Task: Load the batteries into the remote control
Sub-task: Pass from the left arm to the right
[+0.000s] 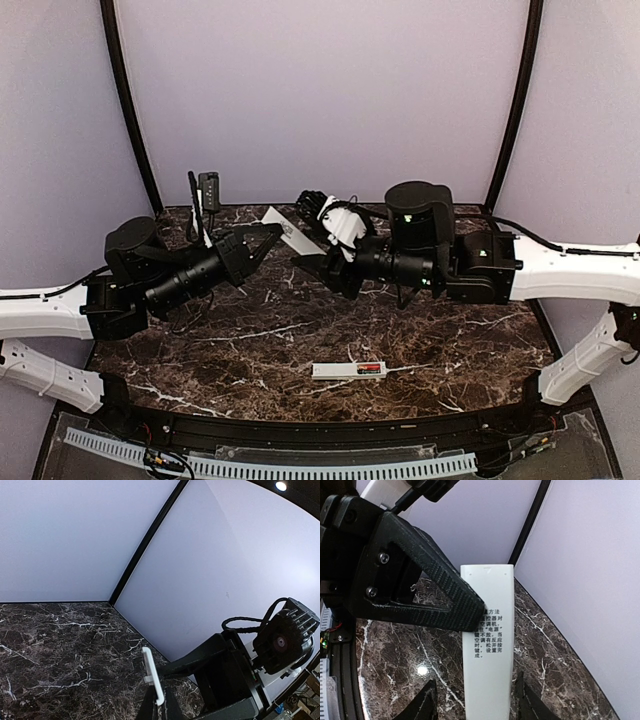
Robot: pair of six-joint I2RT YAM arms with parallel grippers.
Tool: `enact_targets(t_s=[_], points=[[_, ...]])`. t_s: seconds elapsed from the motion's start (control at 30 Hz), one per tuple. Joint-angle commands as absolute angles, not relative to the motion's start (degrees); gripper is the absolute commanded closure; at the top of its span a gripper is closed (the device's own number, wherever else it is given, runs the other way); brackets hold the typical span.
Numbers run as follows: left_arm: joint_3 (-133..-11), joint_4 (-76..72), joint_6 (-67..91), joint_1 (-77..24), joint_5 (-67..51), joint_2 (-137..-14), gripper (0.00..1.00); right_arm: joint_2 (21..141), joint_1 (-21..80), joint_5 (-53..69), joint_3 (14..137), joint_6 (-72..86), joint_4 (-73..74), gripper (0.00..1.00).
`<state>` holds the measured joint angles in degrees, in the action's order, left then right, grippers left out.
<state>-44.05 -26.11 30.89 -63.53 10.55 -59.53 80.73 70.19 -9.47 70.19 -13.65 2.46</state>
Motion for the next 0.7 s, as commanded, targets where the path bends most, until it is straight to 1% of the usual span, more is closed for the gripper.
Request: enact_targets(t_s=[0.0, 0.07, 0.13, 0.17, 0.2, 0.43, 0.47, 0.6, 0.67], points=[[-43.3, -27.4, 30.6, -63.4, 10.3, -58.0, 1.00, 81.9, 70.7, -10.5, 71.5, -13.7, 0.2, 0.58], [-43.4, -27.5, 30.3, -63.4, 10.0, -57.9, 1.00, 82.4, 70.7, -10.7, 71.9, -13.6, 0.4, 0.59], [-43.6, -27.3, 30.1, -63.4, 9.7, -58.0, 1.00, 82.7, 70.7, -11.1, 72.4, -13.5, 1.1, 0.65], [-43.6, -27.3, 30.2, -63.4, 9.7, -58.0, 1.00, 82.8, 70.7, -11.1, 72.6, -13.4, 1.2, 0.71], [-43.6, -27.3, 30.3, -63.4, 9.7, -58.1, 1.00, 82.9, 70.7, -11.0, 72.7, -13.3, 1.2, 0.73], [-43.4, -28.1, 30.7, -63.4, 8.8, -58.2, 1.00, 82.5, 70.7, -11.2, 72.8, -12.6, 1.6, 0.80], [-43.4, -28.1, 30.8, -63.4, 8.7, -58.2, 1.00, 82.5, 70.7, -11.3, 72.8, -12.5, 1.8, 0.80], [-43.4, -28.3, 30.6, -63.3, 8.3, -58.4, 1.00, 82.6, 70.6, -12.0, 73.3, -12.0, 2.7, 0.69], [-43.6, -28.2, 30.4, -63.3, 8.2, -58.5, 1.00, 82.6, 70.5, -12.0, 73.4, -11.6, 2.8, 0.68]])
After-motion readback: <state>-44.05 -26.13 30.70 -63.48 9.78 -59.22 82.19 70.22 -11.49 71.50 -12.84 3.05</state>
